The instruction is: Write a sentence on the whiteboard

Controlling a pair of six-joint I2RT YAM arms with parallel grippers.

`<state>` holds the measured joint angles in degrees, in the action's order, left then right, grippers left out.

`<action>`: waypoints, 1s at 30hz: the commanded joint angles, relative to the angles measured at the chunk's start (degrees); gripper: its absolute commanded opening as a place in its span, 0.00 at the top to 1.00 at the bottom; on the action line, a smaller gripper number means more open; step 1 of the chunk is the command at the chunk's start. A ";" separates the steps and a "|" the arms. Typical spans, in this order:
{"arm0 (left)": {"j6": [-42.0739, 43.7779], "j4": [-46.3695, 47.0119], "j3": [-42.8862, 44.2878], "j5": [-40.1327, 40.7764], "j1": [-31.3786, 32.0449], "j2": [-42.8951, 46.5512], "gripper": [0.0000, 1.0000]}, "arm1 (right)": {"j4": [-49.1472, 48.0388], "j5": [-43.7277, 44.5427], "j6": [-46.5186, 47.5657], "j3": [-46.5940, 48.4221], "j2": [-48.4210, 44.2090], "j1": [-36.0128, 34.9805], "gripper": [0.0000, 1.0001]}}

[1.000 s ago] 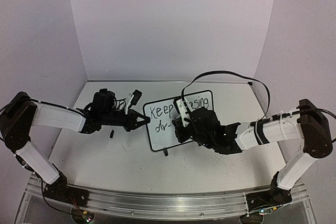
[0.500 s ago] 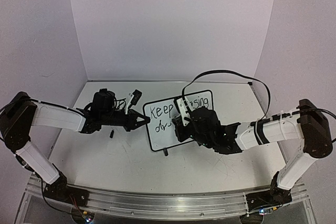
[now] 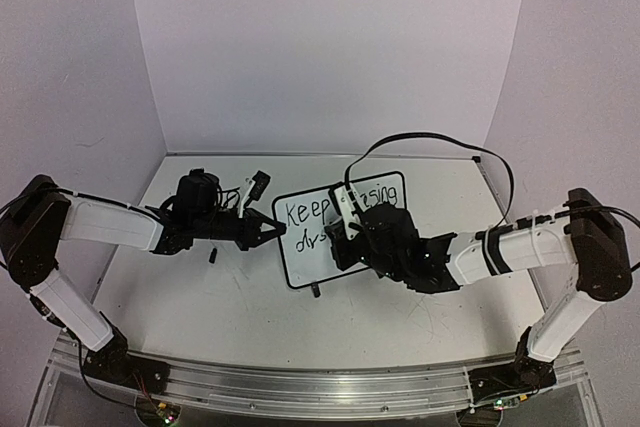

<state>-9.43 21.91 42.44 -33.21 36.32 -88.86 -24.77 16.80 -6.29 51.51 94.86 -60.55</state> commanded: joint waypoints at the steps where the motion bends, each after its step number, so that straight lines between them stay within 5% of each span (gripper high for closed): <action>1: 4.64 -2.76 1.70 8.44 -1.08 0.39 1.00 | -1.51 -0.34 -1.01 2.46 1.86 0.47 1.00; 30: 4.69 -2.99 1.38 8.87 -1.08 0.44 1.00 | 3.43 6.03 -2.49 -1.61 -0.11 0.42 1.00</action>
<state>-9.45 21.87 42.44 -32.93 36.29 -88.86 -22.90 16.02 -9.31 50.91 95.55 -60.72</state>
